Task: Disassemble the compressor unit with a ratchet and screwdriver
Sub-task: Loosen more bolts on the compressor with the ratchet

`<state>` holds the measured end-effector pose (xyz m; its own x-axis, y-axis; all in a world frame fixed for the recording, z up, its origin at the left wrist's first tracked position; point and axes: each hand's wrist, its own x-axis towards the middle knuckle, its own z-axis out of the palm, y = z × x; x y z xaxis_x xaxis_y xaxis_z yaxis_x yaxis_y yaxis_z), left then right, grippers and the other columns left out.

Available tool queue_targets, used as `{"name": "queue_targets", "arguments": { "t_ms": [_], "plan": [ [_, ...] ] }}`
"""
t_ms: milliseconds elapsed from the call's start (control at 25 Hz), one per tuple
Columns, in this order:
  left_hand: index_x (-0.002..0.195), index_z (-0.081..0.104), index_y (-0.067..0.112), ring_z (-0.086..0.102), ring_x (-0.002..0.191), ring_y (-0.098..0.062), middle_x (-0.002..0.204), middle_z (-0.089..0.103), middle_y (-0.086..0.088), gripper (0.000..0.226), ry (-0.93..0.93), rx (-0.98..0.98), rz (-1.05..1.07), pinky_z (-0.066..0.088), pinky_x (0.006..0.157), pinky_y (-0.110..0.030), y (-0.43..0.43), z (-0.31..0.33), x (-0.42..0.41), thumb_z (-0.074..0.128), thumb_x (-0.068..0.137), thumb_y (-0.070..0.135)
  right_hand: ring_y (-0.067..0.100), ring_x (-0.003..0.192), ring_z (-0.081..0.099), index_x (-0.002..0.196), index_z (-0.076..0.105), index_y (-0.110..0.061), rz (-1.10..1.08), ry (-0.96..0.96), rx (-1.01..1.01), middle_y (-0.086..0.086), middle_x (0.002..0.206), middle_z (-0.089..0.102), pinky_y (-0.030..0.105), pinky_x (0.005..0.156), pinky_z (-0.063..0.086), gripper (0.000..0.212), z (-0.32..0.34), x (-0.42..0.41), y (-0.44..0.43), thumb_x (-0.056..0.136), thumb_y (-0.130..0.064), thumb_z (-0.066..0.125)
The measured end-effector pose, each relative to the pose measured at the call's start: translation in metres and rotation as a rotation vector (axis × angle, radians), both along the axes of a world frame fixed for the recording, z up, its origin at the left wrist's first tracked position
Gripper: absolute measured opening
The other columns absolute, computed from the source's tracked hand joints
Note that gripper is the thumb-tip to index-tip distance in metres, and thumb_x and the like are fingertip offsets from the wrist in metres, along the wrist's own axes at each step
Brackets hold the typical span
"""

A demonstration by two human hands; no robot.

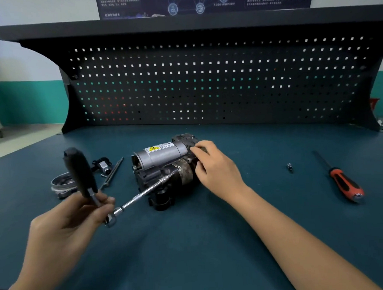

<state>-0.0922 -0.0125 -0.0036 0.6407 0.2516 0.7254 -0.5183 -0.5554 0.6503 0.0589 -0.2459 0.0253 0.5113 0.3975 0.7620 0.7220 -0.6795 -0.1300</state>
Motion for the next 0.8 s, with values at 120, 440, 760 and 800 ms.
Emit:
{"name": "queue_targets", "arguments": {
  "t_ms": [120, 440, 760, 800],
  "plan": [
    [0.087, 0.064, 0.047, 0.068, 0.075, 0.003, 0.085, 0.07, 0.023, 0.036, -0.033, 0.027, 0.0, 0.051, 0.077, -0.01, -0.012, -0.015, -0.011, 0.056, 0.069, 0.077, 0.023, 0.101, 0.055, 0.131, 0.05, -0.012, -0.1, 0.119, -0.206, 0.0, 0.133, 0.045, 0.032, 0.072, 0.045, 0.037, 0.0, 0.011, -0.003, 0.095, -0.011, 0.041],
    [0.091, 0.061, 0.022, 0.058, 0.065, -0.009, 0.078, 0.064, 0.006, 0.016, -0.271, 1.024, -0.162, 0.047, 0.055, -0.017, -0.047, -0.004, -0.001, 0.046, 0.096, 0.025, 0.02, 0.098, 0.058, 0.134, 0.048, -0.029, -0.011, 0.205, -0.295, -0.011, 0.134, 0.046, 0.029, 0.073, 0.043, 0.036, 0.007, 0.014, -0.007, 0.099, -0.029, 0.039],
    [0.081, 0.071, 0.025, 0.055, 0.054, -0.011, 0.067, 0.06, 0.009, 0.02, -0.218, 1.333, -0.225, 0.044, 0.047, -0.024, -0.099, 0.01, 0.044, 0.059, 0.086, 0.04, 0.023, 0.101, 0.057, 0.127, 0.053, -0.024, -0.029, 0.086, -0.577, -0.007, 0.129, 0.048, 0.03, 0.07, 0.04, 0.032, 0.035, 0.013, 0.005, 0.098, -0.031, 0.039],
    [0.08, 0.072, 0.024, 0.056, 0.054, -0.011, 0.067, 0.061, 0.009, 0.022, -0.214, 1.317, -0.227, 0.044, 0.048, -0.024, -0.102, 0.01, 0.048, 0.06, 0.085, 0.042, 0.022, 0.101, 0.057, 0.125, 0.054, -0.023, -0.029, 0.071, -0.582, -0.007, 0.127, 0.05, 0.03, 0.069, 0.039, 0.032, 0.035, 0.011, 0.006, 0.098, -0.031, 0.038]
  ]
}}
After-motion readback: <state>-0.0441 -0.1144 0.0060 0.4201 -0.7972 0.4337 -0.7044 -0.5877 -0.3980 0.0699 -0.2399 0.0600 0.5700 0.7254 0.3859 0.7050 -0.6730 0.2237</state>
